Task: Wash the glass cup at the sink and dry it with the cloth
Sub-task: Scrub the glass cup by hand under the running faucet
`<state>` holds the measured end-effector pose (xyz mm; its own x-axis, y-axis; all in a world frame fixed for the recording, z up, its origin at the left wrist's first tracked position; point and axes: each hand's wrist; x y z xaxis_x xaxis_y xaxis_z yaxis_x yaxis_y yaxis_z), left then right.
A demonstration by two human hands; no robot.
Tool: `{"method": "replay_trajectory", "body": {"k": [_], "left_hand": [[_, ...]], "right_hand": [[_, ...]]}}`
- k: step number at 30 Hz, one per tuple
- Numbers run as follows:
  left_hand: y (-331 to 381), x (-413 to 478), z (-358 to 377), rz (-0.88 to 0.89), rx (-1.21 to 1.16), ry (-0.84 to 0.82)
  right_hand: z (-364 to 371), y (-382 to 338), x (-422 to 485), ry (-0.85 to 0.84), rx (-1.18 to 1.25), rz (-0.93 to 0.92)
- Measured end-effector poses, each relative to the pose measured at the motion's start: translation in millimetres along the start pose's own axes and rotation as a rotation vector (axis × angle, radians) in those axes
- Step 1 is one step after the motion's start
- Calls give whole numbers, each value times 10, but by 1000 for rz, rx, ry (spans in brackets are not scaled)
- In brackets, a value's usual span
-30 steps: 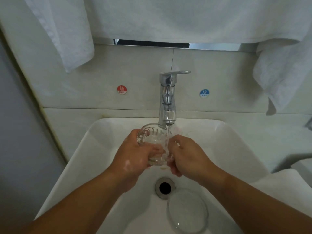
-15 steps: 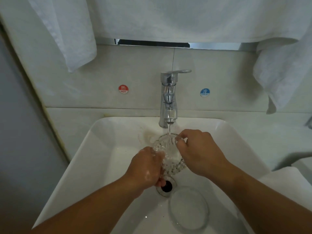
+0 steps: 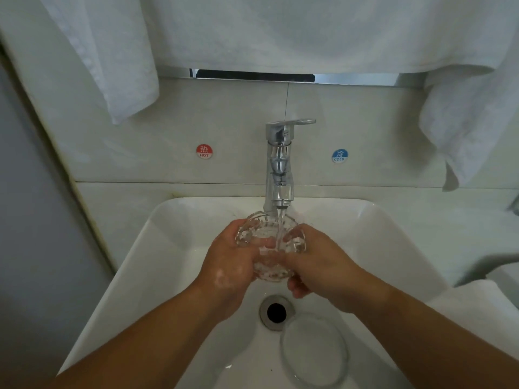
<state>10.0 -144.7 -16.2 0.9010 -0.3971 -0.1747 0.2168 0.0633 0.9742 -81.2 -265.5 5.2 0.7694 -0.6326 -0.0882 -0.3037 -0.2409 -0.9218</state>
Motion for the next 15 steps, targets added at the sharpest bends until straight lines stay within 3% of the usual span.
{"method": "replay_trajectory", "body": {"k": [4, 9, 10, 13, 15], "left_hand": [[14, -36, 5, 5, -47, -28], [55, -66, 15, -56, 140, -105], [54, -48, 6, -66, 150, -69], [6, -48, 13, -1, 130, 36], [-31, -76, 22, 70, 192, 59]], "right_hand": [[82, -10, 21, 48, 163, 123], [20, 73, 118, 153, -455, -130], [25, 77, 123, 155, -439, -122], [50, 65, 93, 105, -44, 73], [52, 32, 29, 18, 83, 145]]}}
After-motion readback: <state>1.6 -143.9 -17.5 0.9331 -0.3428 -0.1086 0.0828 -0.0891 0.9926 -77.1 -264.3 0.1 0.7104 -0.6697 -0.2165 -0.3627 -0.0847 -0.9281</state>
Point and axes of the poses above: each hand's wrist, its own x-axis towards the middle knuckle, its own z-axis out of the palm, y = z × x, and after that the axes turned 12 degrees about y, right-handed
